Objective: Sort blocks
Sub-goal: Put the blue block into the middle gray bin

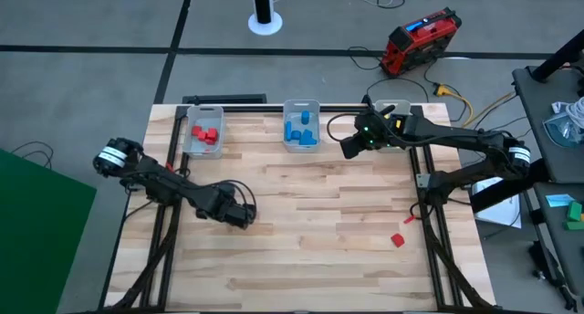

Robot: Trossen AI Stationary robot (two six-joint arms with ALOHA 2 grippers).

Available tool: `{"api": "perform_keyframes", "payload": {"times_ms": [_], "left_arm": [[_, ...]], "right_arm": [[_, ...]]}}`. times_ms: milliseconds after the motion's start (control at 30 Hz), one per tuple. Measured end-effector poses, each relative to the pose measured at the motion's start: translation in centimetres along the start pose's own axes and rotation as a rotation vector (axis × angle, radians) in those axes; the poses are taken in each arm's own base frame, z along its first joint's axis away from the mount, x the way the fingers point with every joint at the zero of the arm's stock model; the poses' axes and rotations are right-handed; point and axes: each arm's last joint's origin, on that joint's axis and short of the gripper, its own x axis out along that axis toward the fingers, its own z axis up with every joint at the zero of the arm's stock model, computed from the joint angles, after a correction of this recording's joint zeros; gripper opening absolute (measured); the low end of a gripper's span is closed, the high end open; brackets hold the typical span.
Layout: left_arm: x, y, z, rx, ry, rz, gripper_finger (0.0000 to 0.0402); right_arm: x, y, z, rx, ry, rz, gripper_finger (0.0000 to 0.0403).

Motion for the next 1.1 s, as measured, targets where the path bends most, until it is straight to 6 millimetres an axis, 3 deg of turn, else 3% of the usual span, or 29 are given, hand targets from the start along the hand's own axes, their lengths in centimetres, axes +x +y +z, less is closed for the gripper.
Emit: {"api": "perform_keyframes", "payload": {"times_ms": [167,367,567,733,933,1100], "left_arm": [[-0.8,-0.6,-0.1,0.058,0.017,-0.046,0.0086],[-3.8,-3.0,0.1,0.136,-0.053,-0.174,0.0088],[-7.1,-6.0,2.5,0.233,-0.169,-0.282,0.0089],[-9.1,-7.8,7.2,0.34,-0.275,-0.31,0.009],[-10.9,-8.6,15.0,0.41,-0.43,-0.351,0.009],[-12.1,-9.0,21.3,0.418,-0.547,-0.512,0.009]], "right_arm": [[0.0,0.0,0.0,0.0,0.0,0.0,0.0013],[0.0,0.0,0.0,0.009,0.0,0.0,0.0013],[0.0,0.0,0.0,0.024,0.0,0.0,0.0013],[-0.1,0.1,-0.1,0.018,0.0,0.008,0.0013],[-1.1,0.7,-0.6,-0.006,-0.011,0.047,0.0013],[-2.0,1.3,-1.1,0.009,-0.021,0.084,0.0013]]}}
